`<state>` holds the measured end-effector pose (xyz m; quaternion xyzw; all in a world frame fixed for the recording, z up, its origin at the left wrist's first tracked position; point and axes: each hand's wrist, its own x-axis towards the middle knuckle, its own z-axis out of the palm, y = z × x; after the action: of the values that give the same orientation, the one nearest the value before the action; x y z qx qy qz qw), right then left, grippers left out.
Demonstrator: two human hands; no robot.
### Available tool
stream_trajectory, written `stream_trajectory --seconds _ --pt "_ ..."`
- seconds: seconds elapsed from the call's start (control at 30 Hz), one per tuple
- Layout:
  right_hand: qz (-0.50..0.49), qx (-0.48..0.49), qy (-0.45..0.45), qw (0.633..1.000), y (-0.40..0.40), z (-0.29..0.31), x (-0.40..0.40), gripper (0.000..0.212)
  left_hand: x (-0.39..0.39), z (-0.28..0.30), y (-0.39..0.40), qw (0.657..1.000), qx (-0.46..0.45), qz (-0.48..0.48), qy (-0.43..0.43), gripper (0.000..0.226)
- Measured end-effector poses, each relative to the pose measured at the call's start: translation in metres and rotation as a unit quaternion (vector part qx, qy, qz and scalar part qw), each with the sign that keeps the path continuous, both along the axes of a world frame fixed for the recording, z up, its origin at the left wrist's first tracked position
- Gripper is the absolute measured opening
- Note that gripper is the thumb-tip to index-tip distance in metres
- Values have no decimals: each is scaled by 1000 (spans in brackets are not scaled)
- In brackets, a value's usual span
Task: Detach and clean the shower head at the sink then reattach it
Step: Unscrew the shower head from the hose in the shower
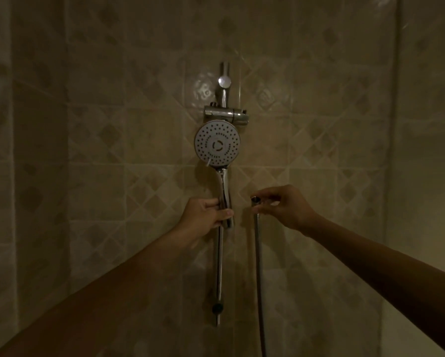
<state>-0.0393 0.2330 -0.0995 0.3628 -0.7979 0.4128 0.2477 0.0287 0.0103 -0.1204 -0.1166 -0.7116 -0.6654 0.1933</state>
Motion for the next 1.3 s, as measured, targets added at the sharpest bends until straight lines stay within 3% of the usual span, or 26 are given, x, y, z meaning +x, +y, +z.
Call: stream_trajectory --seconds 0.23,0.67,1.3 --pt "-6 13 92 996 4 53 -18 37 -16 51 6 998 -17 20 50 18" --pt "25 -27 117 992 12 151 -72 33 -30 114 8 985 -62 107 118 17" --pt "2 41 237 971 -13 223 -63 37 -34 156 1 980 -80 57 174 19"
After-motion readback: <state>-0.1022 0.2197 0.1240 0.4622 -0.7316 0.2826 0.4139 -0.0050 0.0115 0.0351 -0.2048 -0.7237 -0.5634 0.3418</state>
